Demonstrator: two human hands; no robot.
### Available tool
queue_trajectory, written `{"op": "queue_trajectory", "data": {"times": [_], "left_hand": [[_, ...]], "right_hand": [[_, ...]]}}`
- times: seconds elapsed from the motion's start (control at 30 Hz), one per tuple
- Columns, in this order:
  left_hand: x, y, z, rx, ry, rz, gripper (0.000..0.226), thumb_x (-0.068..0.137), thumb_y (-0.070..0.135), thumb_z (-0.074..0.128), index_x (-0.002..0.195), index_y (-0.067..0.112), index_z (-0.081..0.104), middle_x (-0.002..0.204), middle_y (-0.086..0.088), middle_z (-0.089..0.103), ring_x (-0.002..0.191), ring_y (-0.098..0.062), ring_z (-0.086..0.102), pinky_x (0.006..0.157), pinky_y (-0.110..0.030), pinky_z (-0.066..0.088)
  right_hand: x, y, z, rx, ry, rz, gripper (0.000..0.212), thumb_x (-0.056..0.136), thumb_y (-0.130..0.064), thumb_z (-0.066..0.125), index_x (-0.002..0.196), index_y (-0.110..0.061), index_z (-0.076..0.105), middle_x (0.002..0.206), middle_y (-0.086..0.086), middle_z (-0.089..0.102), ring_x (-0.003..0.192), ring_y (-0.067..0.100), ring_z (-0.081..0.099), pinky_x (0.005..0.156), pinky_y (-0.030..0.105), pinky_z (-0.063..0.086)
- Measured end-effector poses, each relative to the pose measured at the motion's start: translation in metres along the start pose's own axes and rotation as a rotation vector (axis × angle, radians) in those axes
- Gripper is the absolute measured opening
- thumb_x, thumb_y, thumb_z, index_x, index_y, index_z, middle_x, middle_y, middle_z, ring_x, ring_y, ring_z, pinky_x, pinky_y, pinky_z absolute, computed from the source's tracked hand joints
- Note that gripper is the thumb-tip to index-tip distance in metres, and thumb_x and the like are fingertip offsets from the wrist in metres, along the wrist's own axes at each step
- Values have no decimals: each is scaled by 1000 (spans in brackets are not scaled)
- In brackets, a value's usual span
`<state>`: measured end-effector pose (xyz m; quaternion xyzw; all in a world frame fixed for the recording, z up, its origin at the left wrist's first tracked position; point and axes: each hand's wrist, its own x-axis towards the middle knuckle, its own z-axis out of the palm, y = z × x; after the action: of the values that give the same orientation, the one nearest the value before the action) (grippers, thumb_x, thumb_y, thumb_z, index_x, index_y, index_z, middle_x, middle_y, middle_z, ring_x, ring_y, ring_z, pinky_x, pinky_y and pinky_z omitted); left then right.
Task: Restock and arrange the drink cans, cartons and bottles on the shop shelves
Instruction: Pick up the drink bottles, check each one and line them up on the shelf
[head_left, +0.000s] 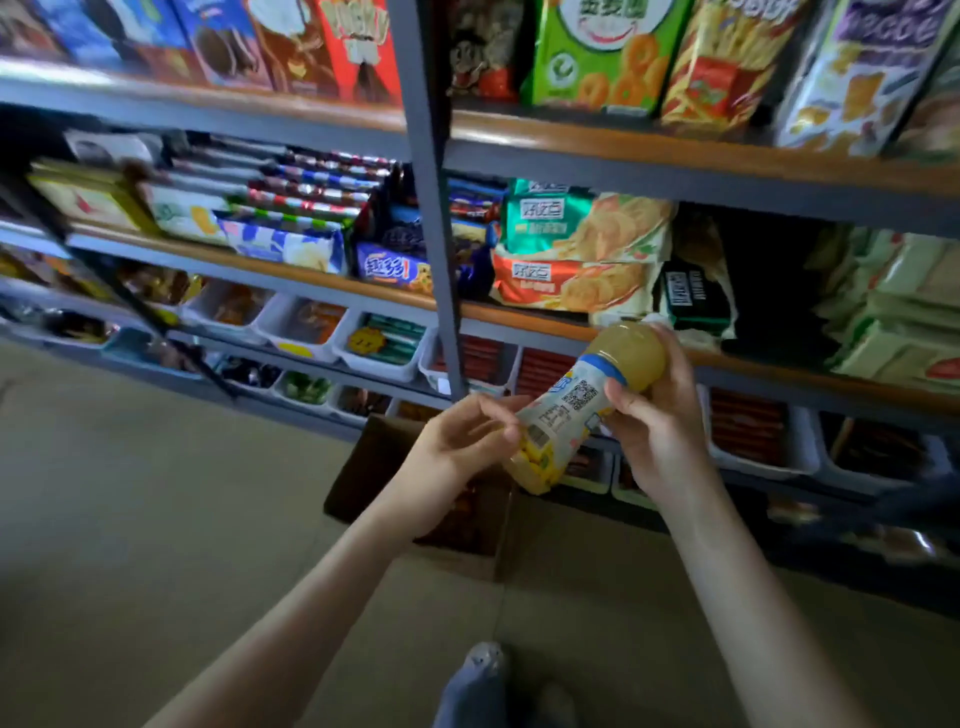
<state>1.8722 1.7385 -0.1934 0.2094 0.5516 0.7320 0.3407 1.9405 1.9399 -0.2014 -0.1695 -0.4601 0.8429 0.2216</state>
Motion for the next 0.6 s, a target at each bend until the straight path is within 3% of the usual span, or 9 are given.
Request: {"op": "queue_trajectory", "data": {"times": [0.1, 0.17, 0.23, 0.3, 0.4, 0.5, 0.6], "left_hand": [[-13, -9, -25, 3, 147, -22, 12, 89, 18, 67, 77, 19, 65, 120, -8, 68, 113, -26, 64, 86, -37, 55], [-19, -13, -43, 30, 284, -11, 7, 86, 18, 63, 81, 13, 62, 106, -10, 72, 100, -26, 67, 85, -39, 54], [-21, -18, -61, 23, 402, -18, 8, 84, 18, 62, 82, 11, 60, 87, -8, 70, 82, -18, 65, 78, -33, 52], [-22, -20, -79, -10, 471, -55, 8, 84, 22, 61, 82, 14, 62, 80, -3, 68, 77, -14, 64, 76, -29, 52], [-22, -27, -113, 21, 459, -261, 28, 85, 44, 64, 103, 22, 63, 101, 3, 70, 95, -10, 66, 84, -31, 52], [-23, -37, -147, 17, 281, -563, 57, 82, 60, 61, 128, 28, 51, 121, -1, 65, 107, -18, 65, 88, -32, 53], [-14, -56, -169, -166, 376, -534, 65, 80, 60, 65, 129, 21, 50, 124, -10, 63, 106, -22, 67, 84, -32, 56]], "right_hand": [[12, 35, 11, 5, -78, 124, 91, 60, -7, 83, 139, -27, 43, 114, 4, 61, 100, 26, 62, 76, 41, 55], [18, 58, 19, 13, -112, 208, 93, 59, -8, 86, 139, -27, 43, 115, 7, 58, 99, 27, 63, 74, 40, 56], [24, 80, 28, 20, -101, 277, 85, 65, -4, 80, 139, -27, 43, 115, 8, 57, 96, 26, 66, 72, 37, 57], [31, 103, 38, 21, -78, 337, 77, 71, 1, 70, 137, -27, 45, 115, 9, 58, 96, 26, 67, 74, 39, 56], [44, 135, 55, 0, -6, 394, 70, 71, 4, 66, 131, -29, 48, 112, 8, 59, 91, 24, 69, 72, 39, 56], [56, 165, 69, 45, 39, 433, 69, 80, 5, 62, 137, -29, 44, 120, 13, 57, 94, 24, 70, 71, 36, 58], [68, 197, 82, 101, -4, 466, 72, 86, 1, 60, 143, -34, 36, 137, 21, 47, 113, 34, 62, 83, 42, 57]]}}
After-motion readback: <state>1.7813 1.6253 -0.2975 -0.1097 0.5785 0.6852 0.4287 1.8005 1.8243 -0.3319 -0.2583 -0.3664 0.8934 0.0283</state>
